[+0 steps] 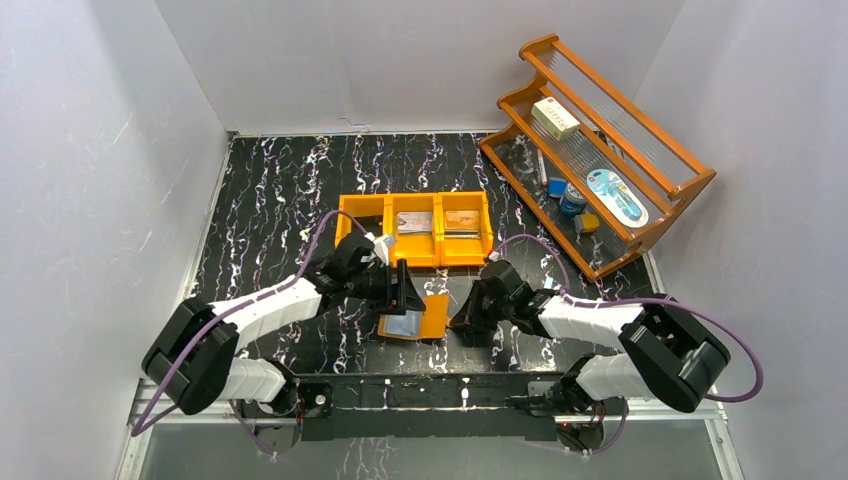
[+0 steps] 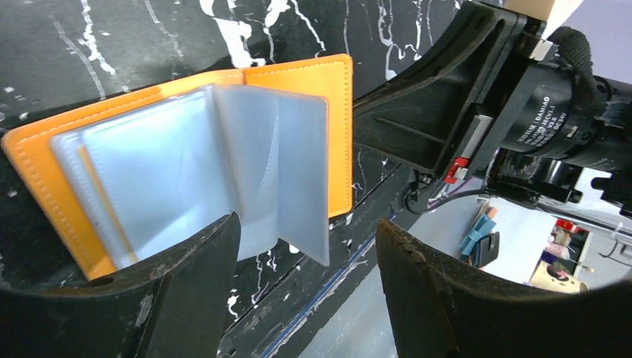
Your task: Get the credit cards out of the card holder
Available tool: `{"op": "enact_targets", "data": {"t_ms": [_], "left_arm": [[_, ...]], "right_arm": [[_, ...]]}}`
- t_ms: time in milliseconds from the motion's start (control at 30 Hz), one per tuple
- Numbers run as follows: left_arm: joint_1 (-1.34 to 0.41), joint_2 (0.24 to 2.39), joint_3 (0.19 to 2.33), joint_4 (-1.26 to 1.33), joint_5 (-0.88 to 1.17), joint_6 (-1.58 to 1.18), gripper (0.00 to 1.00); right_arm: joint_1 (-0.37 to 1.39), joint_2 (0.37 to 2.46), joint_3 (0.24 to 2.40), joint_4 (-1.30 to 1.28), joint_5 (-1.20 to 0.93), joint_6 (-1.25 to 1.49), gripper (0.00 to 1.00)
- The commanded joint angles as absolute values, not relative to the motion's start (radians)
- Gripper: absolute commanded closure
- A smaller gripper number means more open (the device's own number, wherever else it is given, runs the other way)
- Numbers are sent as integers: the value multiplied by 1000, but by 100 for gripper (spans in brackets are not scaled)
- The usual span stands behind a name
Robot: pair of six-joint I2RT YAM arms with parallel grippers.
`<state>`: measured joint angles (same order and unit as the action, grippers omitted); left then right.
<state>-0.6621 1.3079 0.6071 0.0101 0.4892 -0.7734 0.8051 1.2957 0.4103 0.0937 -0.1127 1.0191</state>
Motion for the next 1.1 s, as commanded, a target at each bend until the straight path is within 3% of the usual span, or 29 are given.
{"op": "enact_targets", "data": {"t_ms": [0, 200, 400, 633, 833, 1067], "left_arm": [[-687, 1347, 644, 72, 553, -795, 35], [-719, 1404, 656, 112, 555, -810, 35], [-747, 1423, 654, 194, 567, -850, 35], [-767, 1473, 655, 236, 575, -860, 35], [-781, 1485, 643, 215, 540, -849, 42], [-798, 1481, 617, 199, 518, -847, 60]], "right_arm": [[802, 1312, 417, 96, -111, 1022, 100], [802, 1292, 416, 90, -104, 1024, 96], [802, 1244, 413, 90, -95, 1034, 78], [802, 1176, 445, 16, -63, 1037, 67], [802, 1080, 476, -73, 22, 1056, 66], [801, 1075, 514, 2, -25, 1064, 78]]}}
